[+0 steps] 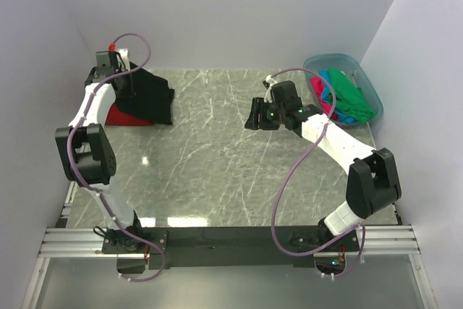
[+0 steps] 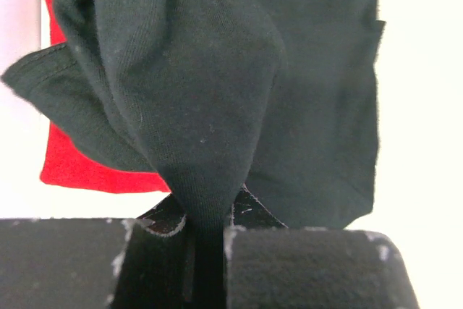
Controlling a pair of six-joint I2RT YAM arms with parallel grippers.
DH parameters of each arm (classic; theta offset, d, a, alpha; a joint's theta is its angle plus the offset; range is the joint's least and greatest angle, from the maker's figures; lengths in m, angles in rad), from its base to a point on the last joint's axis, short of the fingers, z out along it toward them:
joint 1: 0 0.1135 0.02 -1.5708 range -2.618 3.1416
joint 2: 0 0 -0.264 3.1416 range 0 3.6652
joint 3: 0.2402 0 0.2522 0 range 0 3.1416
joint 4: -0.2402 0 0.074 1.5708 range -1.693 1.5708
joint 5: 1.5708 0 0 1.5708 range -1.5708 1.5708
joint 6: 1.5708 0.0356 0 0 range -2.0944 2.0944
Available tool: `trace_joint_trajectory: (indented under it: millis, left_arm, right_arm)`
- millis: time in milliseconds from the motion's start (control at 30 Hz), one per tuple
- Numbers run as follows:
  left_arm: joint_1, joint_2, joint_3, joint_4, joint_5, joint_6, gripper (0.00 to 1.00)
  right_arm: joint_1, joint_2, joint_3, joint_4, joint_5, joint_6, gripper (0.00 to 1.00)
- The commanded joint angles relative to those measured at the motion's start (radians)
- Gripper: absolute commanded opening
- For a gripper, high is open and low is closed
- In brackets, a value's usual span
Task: Fold and stack the t-shirts
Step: Neatly place the folded tshirt to the corner
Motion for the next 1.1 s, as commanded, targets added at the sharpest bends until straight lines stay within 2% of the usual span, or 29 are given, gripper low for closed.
trace_joint_trajectory:
  millis: [0,200,333,433,467,500,567,600,667,700,733,767,933,1033,1067]
  left_arm:
    - [0.046,0.035,0.063,0.019,0.032,0.028,0.0]
    - [0.106,0.108,0.103,0.04,-0.005,0.008,0.0]
    - [0.117,0.142,0.108,0.1,-0.161,-0.018,0.0]
    - [0.117,0.17,0.146,0.09,-0.253,-0.107,0.03]
    - [0.119,0.174,0.164,0.079,-0.313,-0.125,0.12]
    - [0.119,0.17,0.166,0.07,-0.335,-0.165,0.29]
    - [0.117,0.145,0.148,0.085,-0.378,-0.2,0.42]
    - [0.117,0.112,0.12,0.103,-0.41,-0.234,0.57]
    - [0.116,0.08,0.087,0.11,-0.436,-0.266,0.75]
    - [0.116,0.047,0.074,0.114,-0.462,-0.291,0.9]
    - [0.114,0.03,0.062,0.12,-0.468,-0.299,0.97]
    - [0.112,0.001,0.044,0.125,-0.479,-0.316,0.99]
    - [0.051,-0.082,-0.002,0.093,-0.565,-0.354,0.99]
    - [-0.022,-0.19,-0.128,0.137,-0.574,-0.392,0.99]
    - [-0.045,-0.219,-0.21,0.18,-0.577,-0.4,0.99]
  right_arm:
    - [-0.007,-0.022,-0.012,0.031,-0.015,-0.015,0.59]
    - [-0.007,-0.045,-0.021,0.026,-0.001,-0.015,0.59]
    - [-0.007,-0.06,-0.029,0.021,0.006,-0.015,0.59]
    - [-0.009,-0.076,-0.036,0.021,0.017,-0.017,0.59]
    - [-0.009,-0.079,-0.038,0.021,0.017,-0.017,0.59]
    - [-0.009,-0.086,-0.041,0.021,0.014,-0.017,0.59]
    - [-0.01,-0.094,-0.046,0.02,0.016,-0.019,0.59]
    - [-0.01,-0.102,-0.049,0.02,0.017,-0.017,0.6]
    - [-0.01,-0.109,-0.052,0.017,0.023,-0.015,0.61]
    - [-0.01,-0.112,-0.053,0.015,0.023,-0.017,0.62]
    - [-0.012,-0.115,-0.055,0.015,0.023,-0.015,0.63]
    - [-0.012,-0.118,-0.056,0.017,0.023,-0.017,0.63]
    - [-0.013,-0.134,-0.064,0.018,0.023,-0.015,0.64]
    - [-0.015,-0.146,-0.069,0.017,0.036,-0.015,0.64]
    - [-0.016,-0.152,-0.07,0.017,0.04,-0.015,0.64]
